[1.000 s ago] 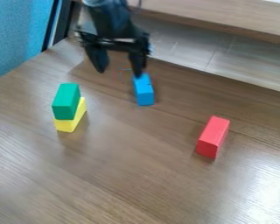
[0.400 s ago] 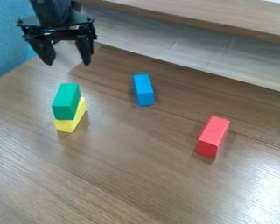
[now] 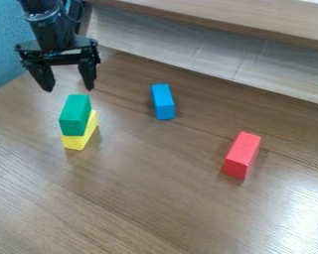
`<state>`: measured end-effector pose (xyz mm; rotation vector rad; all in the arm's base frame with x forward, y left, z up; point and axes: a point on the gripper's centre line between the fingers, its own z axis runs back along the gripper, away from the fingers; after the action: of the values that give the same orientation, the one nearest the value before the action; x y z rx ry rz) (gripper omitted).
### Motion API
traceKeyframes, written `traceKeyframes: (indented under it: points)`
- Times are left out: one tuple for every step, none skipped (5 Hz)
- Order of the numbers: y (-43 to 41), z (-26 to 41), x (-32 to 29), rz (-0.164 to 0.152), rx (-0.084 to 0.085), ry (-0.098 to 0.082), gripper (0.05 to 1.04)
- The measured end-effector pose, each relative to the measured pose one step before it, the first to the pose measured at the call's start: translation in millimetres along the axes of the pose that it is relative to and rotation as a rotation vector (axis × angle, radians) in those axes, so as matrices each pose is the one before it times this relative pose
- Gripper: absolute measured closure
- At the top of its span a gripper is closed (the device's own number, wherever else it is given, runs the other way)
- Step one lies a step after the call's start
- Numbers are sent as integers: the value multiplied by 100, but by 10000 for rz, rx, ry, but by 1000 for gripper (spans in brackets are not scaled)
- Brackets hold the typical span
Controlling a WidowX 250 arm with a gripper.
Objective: Remove the green cuboid on top of yellow cuboid and put it on the table
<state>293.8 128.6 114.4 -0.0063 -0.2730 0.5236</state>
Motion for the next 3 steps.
traceKeyframes:
  points:
    - [560,-1935,-357,124,289,501,83]
    - [346,-1045,-123,83,187,229,83]
    - [191,-573,-23,-21,153,92,83]
